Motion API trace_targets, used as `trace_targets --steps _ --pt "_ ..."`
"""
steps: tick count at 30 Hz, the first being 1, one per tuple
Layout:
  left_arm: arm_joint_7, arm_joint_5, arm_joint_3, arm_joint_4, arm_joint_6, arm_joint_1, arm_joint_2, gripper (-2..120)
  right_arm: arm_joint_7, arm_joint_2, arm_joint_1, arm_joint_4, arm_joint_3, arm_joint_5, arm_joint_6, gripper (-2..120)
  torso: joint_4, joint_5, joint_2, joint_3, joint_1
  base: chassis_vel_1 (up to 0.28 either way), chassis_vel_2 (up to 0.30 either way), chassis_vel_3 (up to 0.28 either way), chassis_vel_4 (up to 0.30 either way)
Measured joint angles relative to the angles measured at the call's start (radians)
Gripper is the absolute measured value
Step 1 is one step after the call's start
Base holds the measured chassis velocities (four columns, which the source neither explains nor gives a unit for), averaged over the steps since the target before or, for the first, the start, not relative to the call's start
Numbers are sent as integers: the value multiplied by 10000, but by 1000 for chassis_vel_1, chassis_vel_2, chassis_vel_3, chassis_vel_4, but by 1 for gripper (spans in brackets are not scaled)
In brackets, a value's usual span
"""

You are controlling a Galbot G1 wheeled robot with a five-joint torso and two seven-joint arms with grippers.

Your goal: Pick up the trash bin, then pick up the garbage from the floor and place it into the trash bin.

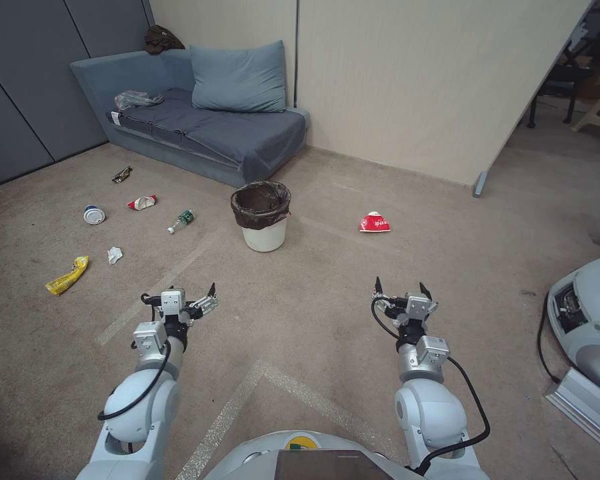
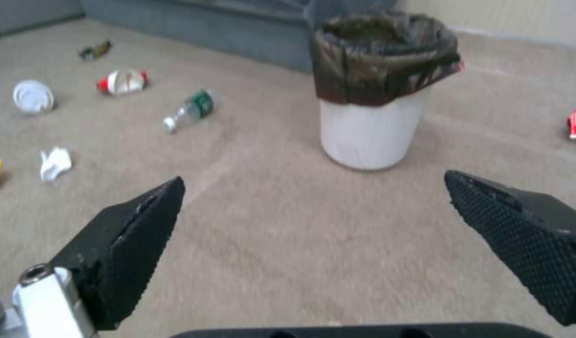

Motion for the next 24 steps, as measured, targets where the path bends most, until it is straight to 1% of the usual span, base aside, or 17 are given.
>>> trace_targets --steps 1,2,3,4,5,7,8,9,11,12,13,16,24 --pt "0 0 0 0 0 0 0 100 0 0 0 0 0 0 0 100 0 0 0 0 0 0 0 0 0" --pt "-46 -113 -46 -113 203 4 44 100 -4 -2 8 0 6 9 6 100 1 2 0 -1 0 0 0 0 0" --pt "-53 -131 -50 -128 235 2 46 100 -15 0 14 0 14 33 8 100 0 3 0 -1 0 0 0 0 0" --pt "-107 -298 -101 -250 522 13 107 100 -47 -3 20 0 39 52 20 100 1 -5 0 0 0 0 0 0 0" --pt "-107 -298 -101 -250 522 13 107 100 -47 -3 20 0 39 52 20 100 1 -5 0 0 0 0 0 0 0" --pt "-275 -728 -268 -661 1278 20 293 100 -72 -5 45 0 58 83 34 100 -1 1 0 0 0 0 0 0 0" --pt "-275 -728 -268 -661 1278 20 293 100 -72 -5 45 0 58 83 34 100 -1 1 0 0 0 0 0 0 0" --pt "-329 -877 -318 -788 1543 29 355 100 -75 -5 54 0 68 87 35 100 0 -1 0 0 0 0 0 0 0" --pt "-510 -1360 -509 -1230 2389 41 553 100 -85 -7 79 -19 99 87 52 100 0 1 0 0 0 0 0 0 0" --pt "-510 -1360 -509 -1230 2389 41 553 100 -85 -7 79 -19 99 87 52 100 0 1 0 0 0 0 0 0 0" --pt "-558 -1469 -531 -1388 2631 81 586 100 -81 -8 77 -24 110 87 35 100 -1 2 0 0 0 0 0 0 0" --pt "-564 -1500 -529 -1482 2753 155 590 100 -80 -10 63 -40 113 87 15 100 0 -1 0 0 0 0 0 0 0" --pt "-520 -1457 -542 -1553 2707 125 636 100 -67 -13 150 -73 48 87 -132 100 0 0 0 0 0 0 0 0 0"
